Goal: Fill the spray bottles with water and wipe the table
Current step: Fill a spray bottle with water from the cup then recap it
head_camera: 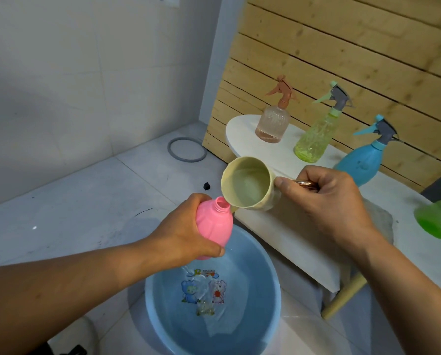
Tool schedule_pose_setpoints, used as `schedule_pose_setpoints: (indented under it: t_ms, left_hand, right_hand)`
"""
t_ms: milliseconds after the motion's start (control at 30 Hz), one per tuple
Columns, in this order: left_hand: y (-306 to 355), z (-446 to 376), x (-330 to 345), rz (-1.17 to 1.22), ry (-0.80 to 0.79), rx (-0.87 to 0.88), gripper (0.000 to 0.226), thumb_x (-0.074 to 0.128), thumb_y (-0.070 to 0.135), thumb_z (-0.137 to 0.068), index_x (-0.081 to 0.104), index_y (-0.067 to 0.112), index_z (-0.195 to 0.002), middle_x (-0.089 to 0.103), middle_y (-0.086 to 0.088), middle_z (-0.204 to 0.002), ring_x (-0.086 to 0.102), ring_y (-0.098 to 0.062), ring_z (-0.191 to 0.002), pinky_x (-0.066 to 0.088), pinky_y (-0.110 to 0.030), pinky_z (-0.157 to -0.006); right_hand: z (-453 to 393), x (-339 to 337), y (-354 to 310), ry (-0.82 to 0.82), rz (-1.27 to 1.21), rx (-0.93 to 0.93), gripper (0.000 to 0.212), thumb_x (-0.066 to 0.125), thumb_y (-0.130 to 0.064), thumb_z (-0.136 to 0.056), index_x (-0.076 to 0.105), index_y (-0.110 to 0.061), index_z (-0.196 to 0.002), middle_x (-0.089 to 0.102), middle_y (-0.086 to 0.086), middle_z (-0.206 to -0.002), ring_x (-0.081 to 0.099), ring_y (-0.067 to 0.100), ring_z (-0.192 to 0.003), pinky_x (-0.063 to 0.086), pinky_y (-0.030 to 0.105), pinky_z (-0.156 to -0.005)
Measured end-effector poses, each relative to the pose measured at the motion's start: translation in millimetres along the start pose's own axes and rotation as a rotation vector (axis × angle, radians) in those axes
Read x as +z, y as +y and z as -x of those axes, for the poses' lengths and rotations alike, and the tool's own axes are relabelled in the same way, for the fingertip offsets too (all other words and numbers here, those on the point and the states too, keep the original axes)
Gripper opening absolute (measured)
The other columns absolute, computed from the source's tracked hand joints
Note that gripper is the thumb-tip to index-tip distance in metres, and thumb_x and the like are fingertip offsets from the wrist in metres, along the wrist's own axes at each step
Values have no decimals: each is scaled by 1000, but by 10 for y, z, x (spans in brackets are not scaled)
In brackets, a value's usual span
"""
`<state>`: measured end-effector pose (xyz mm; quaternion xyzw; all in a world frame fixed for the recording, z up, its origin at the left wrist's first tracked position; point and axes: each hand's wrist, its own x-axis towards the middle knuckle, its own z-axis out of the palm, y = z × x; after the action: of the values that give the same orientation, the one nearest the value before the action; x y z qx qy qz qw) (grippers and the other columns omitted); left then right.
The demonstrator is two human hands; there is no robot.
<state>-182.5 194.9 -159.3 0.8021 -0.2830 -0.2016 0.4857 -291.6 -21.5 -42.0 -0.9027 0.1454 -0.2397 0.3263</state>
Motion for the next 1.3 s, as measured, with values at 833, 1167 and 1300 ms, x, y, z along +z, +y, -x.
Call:
schedule_pose_setpoints:
  t_ms: [833,1167,1300]
  left_hand:
    - [-35,-13,20,-16,-15,18,97,99,37,-55,36,48,-128,49,25,-118,52,-3,-103,53,-17,-65]
    - [-46,-16,26,-23,-8,22,98,99,39,-55,36,47,-130,49,24,-119,52,-3,-103,54,-18,-67]
    - [-57,-11,29,-22,-13,26,98,99,39,-55,36,47,-130,50,23,-120,53,-3,-104,53,-17,-66]
  right_hand:
    - [27,2,-63,32,50,-78,41,70,-57,-80,54,-24,-61,39,-10,-47,33,7,-48,28,25,-49]
    - [29,14,-72,58,98,-102,42,65,-62,-78,55,-24,-64,42,-9,-47,34,8,-48,30,27,-49]
    - [37,10,-87,54,95,-106,42,67,-60,-79,55,-23,-64,42,-10,-47,34,8,-48,30,27,-50]
